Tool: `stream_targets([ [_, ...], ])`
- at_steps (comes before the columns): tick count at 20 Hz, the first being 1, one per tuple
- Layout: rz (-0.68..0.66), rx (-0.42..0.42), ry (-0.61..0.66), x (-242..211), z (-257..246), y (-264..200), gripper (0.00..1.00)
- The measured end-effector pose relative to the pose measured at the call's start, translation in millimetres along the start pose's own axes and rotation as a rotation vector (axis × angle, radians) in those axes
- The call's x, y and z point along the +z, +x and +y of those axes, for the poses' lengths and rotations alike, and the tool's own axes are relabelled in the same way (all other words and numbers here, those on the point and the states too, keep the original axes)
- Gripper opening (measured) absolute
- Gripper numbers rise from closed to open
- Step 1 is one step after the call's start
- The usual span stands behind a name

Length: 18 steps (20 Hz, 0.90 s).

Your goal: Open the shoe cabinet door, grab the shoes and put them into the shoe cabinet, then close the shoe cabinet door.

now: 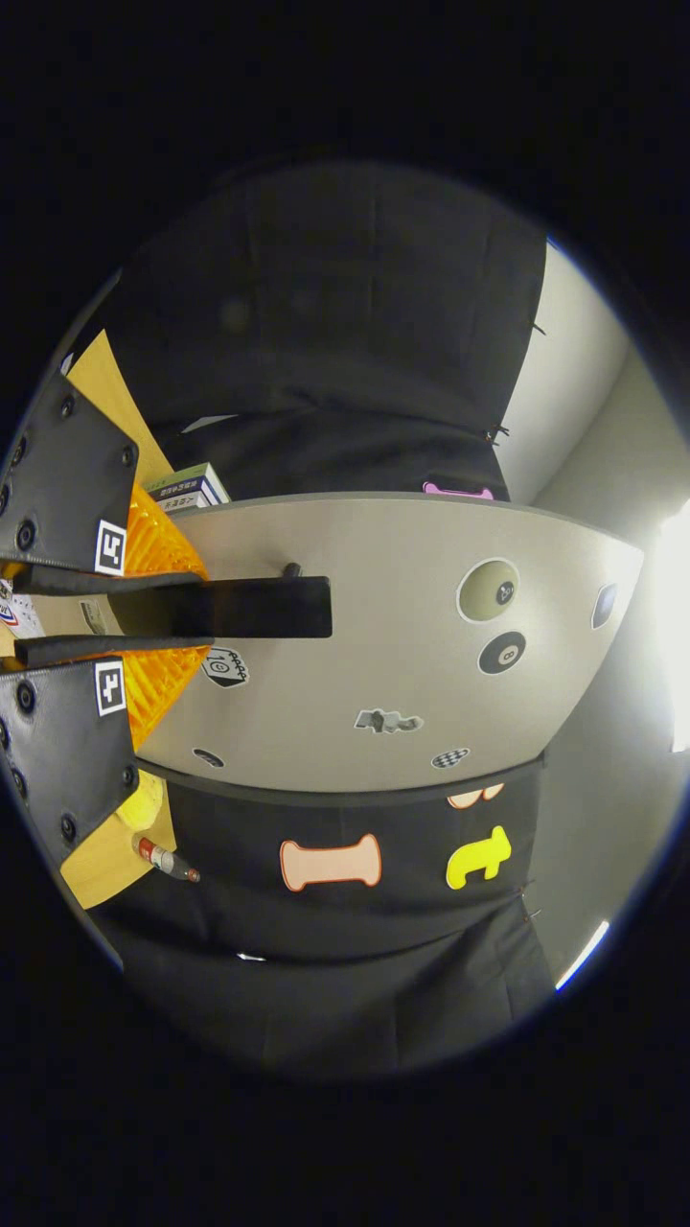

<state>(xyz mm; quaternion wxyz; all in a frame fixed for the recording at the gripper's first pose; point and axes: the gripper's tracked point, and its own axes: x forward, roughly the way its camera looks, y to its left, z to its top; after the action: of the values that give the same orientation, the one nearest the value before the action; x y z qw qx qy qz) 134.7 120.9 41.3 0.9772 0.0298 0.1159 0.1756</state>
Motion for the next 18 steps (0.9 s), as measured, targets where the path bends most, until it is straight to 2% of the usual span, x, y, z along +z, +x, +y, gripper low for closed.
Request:
stream_targets([
  [9, 0.005, -0.039, 0.024, 2.3, -38.9, -26.6, 0.17],
  [10, 0.001, -0.048, 0.013, 1.0, -40.8, -29.9, 0.12],
  [11, 0.005, -0.059, 0.0, 0.5, -44.7, -34.3, 0.12],
  [14, 0.005, -0.104, -0.013, 1.7, -58.6, -43.8, 0.12],
  [18, 0.0, -0.214, 0.005, 0.4, -87.6, -50.7, 0.1],
])
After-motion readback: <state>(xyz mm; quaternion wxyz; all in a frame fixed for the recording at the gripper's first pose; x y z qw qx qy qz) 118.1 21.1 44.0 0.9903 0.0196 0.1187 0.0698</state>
